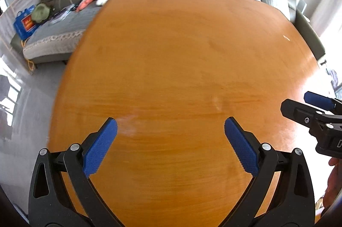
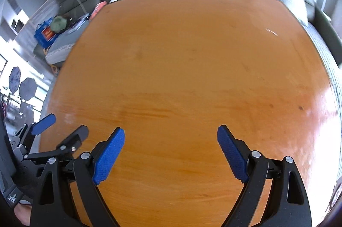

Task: Collect trash

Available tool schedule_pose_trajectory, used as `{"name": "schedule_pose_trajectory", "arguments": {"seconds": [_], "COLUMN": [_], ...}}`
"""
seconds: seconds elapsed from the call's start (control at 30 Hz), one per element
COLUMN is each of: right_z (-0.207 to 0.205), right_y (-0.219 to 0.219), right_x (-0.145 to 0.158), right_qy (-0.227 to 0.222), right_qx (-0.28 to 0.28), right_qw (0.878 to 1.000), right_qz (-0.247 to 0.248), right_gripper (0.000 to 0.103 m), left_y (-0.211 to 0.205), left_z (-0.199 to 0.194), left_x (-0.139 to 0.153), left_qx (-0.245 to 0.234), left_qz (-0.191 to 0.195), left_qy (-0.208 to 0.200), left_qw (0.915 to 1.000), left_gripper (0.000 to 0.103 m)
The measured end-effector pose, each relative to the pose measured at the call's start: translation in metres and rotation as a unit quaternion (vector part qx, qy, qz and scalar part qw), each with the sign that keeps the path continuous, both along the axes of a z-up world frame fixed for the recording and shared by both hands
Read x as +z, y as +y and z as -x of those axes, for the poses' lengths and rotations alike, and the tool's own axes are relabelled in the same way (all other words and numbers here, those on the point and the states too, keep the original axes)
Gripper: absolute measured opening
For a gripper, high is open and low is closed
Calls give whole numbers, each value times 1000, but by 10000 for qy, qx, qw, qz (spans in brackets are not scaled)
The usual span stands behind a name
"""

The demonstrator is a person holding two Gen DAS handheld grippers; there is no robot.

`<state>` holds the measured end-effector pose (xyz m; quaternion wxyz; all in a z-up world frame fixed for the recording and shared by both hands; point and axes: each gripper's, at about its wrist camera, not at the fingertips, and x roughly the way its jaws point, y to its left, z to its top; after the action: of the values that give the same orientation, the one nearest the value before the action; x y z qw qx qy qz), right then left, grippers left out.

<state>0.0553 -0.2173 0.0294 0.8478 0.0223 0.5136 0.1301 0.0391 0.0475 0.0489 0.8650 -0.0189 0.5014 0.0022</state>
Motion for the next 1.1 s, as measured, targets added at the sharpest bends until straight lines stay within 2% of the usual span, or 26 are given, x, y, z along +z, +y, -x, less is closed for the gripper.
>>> {"name": "schedule_pose_trajectory", "arguments": {"seconds": [0.23,0.43,0.67,0.87,1.1], "right_z": [13,19,20,19,22], "right_y": [-26,-28,-31,-34,-35], "right_x": [-30,-46,-50,-54,-56], "right_qy": [-232,-446,-671,-792,-978], "right_qx": [-159,-173,-314,-522,-523], "right_qw": [9994,9978,9955,9938,9923], "right_qz": [190,461,584,577,551], "right_gripper": [88,88,89,100,100], "left_y": [-31,-44,-42,-42,-41], "left_z": [6,12,18,18,20], "left_x": [-22,-33,-43,-45,-45], "left_qx": [-67,-67,14,-83,-117], "left_qz": [-92,-286,-268,-210,-188], "left_qy": [-90,-205,-274,-349,-473], "left_qw": [9999,9994,9993,9991,9986], "left_gripper": [97,97,97,97,97]}}
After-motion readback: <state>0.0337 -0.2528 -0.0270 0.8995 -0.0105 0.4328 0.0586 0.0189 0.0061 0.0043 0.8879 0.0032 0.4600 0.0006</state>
